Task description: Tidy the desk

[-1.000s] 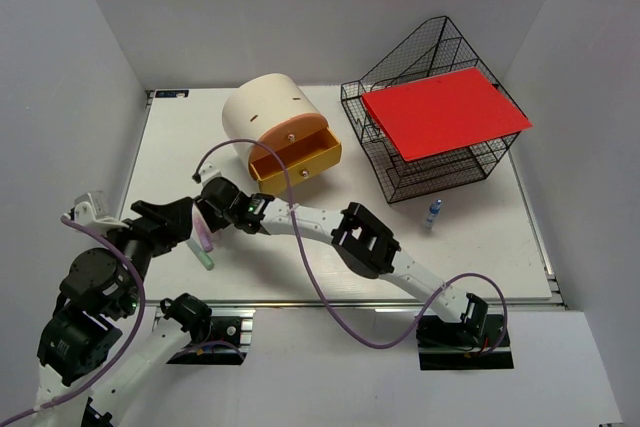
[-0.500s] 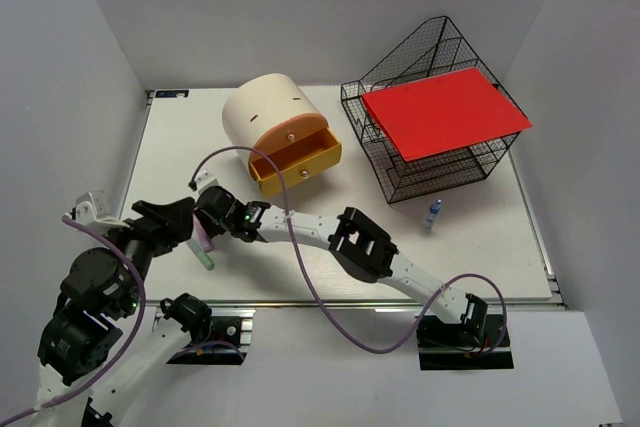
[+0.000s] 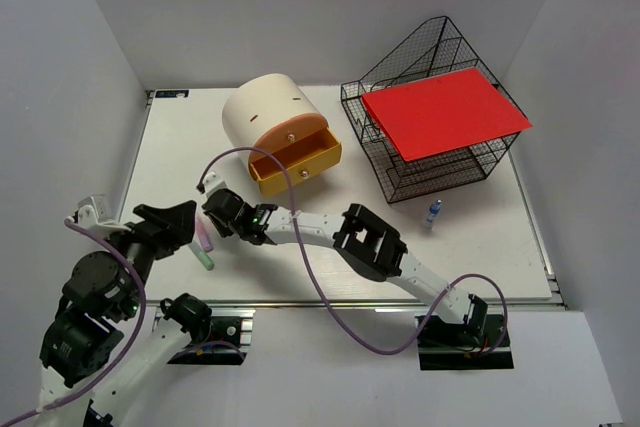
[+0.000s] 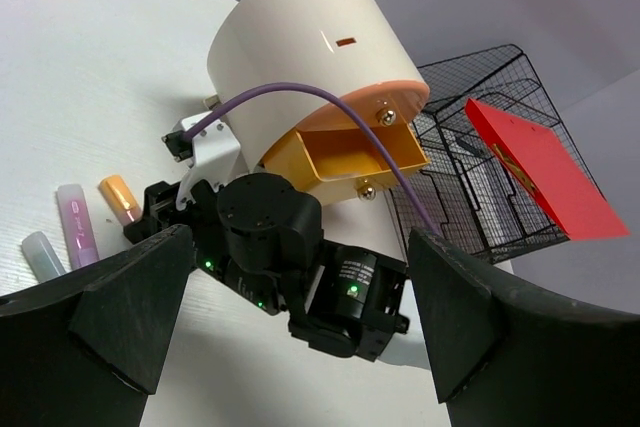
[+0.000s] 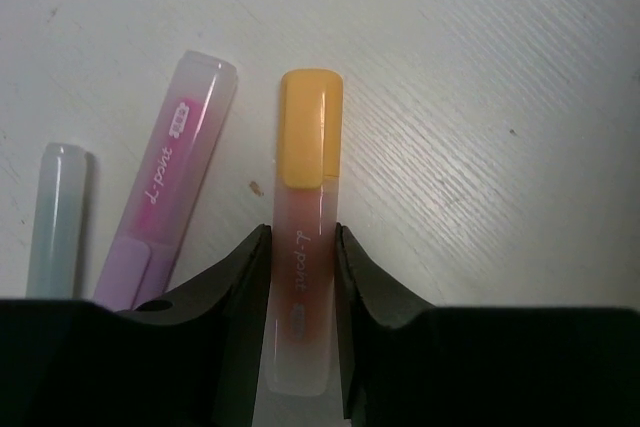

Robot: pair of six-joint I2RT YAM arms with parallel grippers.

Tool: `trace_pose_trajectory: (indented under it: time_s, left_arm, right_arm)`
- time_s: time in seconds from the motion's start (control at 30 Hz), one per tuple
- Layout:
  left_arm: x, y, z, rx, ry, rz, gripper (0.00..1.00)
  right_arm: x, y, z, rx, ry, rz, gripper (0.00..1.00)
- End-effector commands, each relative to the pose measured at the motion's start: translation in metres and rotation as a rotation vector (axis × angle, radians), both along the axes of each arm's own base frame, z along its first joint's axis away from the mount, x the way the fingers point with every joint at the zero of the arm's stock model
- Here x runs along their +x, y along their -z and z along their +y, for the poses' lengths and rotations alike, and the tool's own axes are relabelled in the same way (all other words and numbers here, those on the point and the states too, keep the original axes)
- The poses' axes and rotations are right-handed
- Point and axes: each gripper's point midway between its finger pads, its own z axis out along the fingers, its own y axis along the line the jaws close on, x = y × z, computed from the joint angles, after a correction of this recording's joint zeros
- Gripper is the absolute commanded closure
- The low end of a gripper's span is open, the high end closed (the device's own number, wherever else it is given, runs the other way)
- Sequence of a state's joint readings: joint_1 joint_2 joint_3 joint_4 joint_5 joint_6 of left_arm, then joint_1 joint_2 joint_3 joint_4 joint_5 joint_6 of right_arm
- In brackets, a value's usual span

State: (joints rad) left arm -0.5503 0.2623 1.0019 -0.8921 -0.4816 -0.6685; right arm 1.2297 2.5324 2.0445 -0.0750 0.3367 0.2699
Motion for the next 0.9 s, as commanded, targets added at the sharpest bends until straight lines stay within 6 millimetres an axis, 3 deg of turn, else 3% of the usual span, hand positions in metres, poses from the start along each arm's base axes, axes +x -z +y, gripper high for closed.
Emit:
trace_pose_trajectory:
  time_s: [0.0, 0.2, 0.3, 0.33, 0.47, 0.53, 0.63, 0.73, 0.87]
  left_arm:
    - [-0.002, 0.009, -0.005, -0.011, 0.024, 0.026, 0.02]
    - [0.001, 0.014, -0.011, -0.009, 0.044, 0.046, 0.02]
    - [0.003, 0.012, -0.014, -0.009, 0.053, 0.046, 0.02]
    - [0.003, 0.011, -0.014, -0.01, 0.053, 0.044, 0.02]
    - [0.002, 0.003, -0.013, -0.019, 0.056, 0.024, 0.02]
    - [0.001, 0.001, -0.013, -0.023, 0.057, 0.017, 0.02]
    - [0.0, -0.001, -0.014, -0.028, 0.065, 0.011, 0.02]
    - [-0.001, -0.005, -0.015, -0.03, 0.076, 0.001, 0.02]
    - [0.0, -0.009, -0.017, -0.026, 0.086, -0.008, 0.02]
  right_arm:
    - [-0.015, 0.058, -0.056, -0.256, -0.04, 0.065, 0.75]
    - [-0.022, 0.024, -0.062, -0.267, -0.2, 0.029, 0.85]
    - [-0.033, -0.002, -0.065, -0.238, -0.325, 0.058, 0.88]
    - [-0.046, -0.009, -0.064, -0.217, -0.379, 0.104, 0.89]
    - [-0.074, -0.063, -0.071, -0.105, -0.607, 0.173, 0.97]
    - [-0.086, -0.079, -0.076, -0.064, -0.689, 0.197, 1.0]
    - [-0.099, -0.123, -0.083, 0.013, -0.791, 0.173, 1.0]
    - [-0.106, -0.156, -0.094, 0.066, -0.872, 0.143, 1.0]
    - [-0.1, -0.194, -0.105, 0.09, -0.89, 0.083, 1.0]
